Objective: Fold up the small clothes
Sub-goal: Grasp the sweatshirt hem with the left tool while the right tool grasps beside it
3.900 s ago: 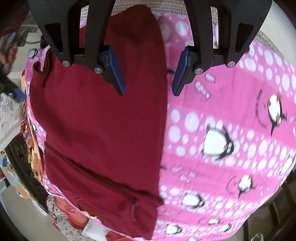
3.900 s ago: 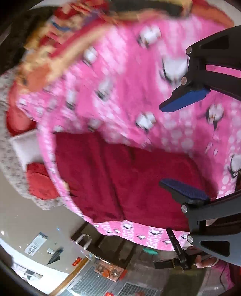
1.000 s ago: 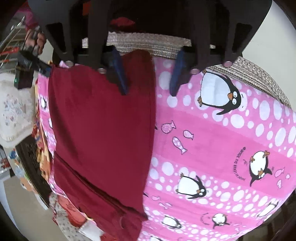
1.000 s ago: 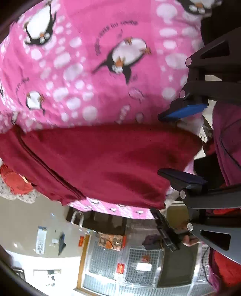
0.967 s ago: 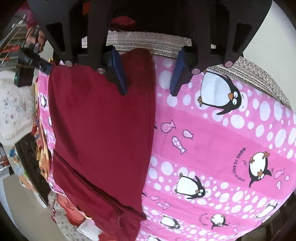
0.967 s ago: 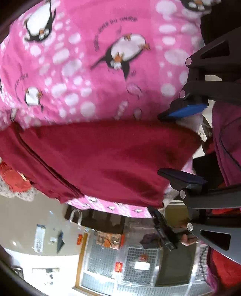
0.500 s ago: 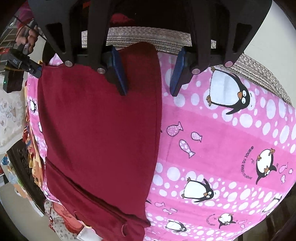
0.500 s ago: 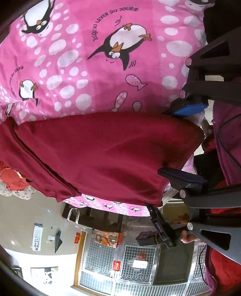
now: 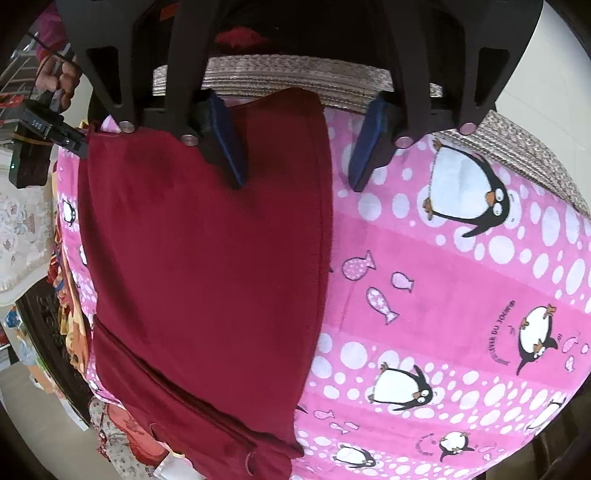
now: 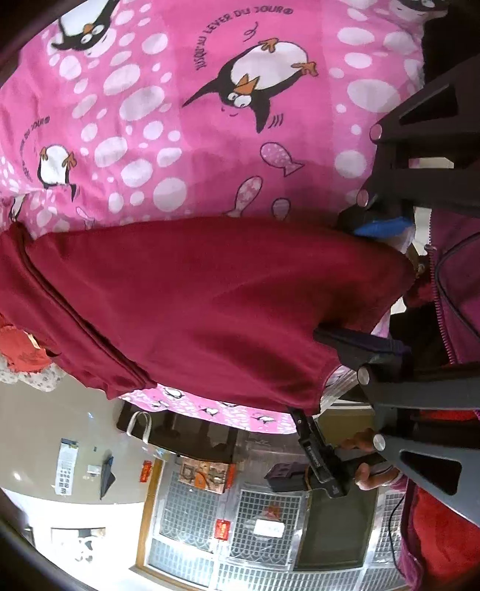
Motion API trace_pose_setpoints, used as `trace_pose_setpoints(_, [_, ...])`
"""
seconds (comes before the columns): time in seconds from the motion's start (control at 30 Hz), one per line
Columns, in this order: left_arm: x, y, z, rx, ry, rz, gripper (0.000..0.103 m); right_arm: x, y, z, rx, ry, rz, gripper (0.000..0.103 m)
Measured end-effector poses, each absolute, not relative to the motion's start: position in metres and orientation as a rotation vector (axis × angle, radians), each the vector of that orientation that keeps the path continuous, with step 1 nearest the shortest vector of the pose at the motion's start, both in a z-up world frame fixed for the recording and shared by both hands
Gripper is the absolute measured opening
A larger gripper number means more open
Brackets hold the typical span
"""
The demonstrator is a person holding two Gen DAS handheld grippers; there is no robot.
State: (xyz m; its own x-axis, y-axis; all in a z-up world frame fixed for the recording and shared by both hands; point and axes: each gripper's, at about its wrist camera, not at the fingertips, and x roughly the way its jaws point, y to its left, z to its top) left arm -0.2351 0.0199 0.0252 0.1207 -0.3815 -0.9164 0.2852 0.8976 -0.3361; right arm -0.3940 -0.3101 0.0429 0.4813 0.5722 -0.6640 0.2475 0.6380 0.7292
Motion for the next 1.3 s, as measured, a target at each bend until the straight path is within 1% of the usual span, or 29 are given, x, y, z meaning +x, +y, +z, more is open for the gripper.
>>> trace_pose_setpoints(0.07, [-0.235,0.016,0.025,-0.077,1.368,-0.495,0.065,-0.392,-0.308,0.045,0.882,1.085,0.243,0.036])
trace_pose_setpoints(0.17, [-0.235,0.011,0.025,-0.040,1.371,-0.515,0.065,-0.390,-0.306,0.047,0.884,1.073,0.258,0.031])
trace_pose_setpoints(0.2, [-0.235,0.009,0.025,-0.026,1.369,-0.524,0.065,-0.390,-0.307,0.047,0.884,1.069,0.260,0.028])
trace_pose_setpoints(0.23, [-0.235,0.007,0.026,-0.020,1.365,-0.531,0.054,-0.390,-0.307,0.047,0.884,1.063,0.261,0.023])
trace_pose_setpoints(0.27, [-0.235,0.005,0.026,-0.015,1.365,-0.539,0.034,-0.389,-0.308,0.050,0.887,1.052,0.266,0.019])
trace_pose_setpoints(0.33, [-0.233,0.004,0.026,-0.014,1.378,-0.570,0.015,-0.388,-0.309,0.054,0.894,1.031,0.288,0.012])
trace_pose_setpoints(0.43, [-0.227,0.003,0.031,-0.028,1.377,-0.600,0.008,-0.383,-0.311,0.070,0.905,0.954,0.353,0.010])
trace_pose_setpoints(0.5, [-0.221,0.004,0.038,-0.073,1.369,-0.630,0.007,-0.378,-0.314,0.078,0.902,0.921,0.369,0.009])
trace_pose_setpoints(0.7, [-0.182,0.009,0.071,-0.246,1.266,-0.691,0.007,-0.346,-0.331,0.100,0.941,0.804,0.395,0.009])
trace_pose_setpoints(0.9, [-0.144,-0.004,0.097,-0.277,1.158,-0.689,0.007,-0.304,-0.352,0.119,0.959,0.662,0.388,0.009])
trace_pose_setpoints(1.1, [-0.088,-0.033,0.131,-0.261,1.020,-0.682,0.007,-0.251,-0.378,0.137,0.918,0.621,0.359,0.009])
trace_pose_setpoints(1.3, [-0.022,-0.070,0.144,-0.260,0.960,-0.651,0.007,-0.197,-0.419,0.150,0.934,0.559,0.293,0.009])
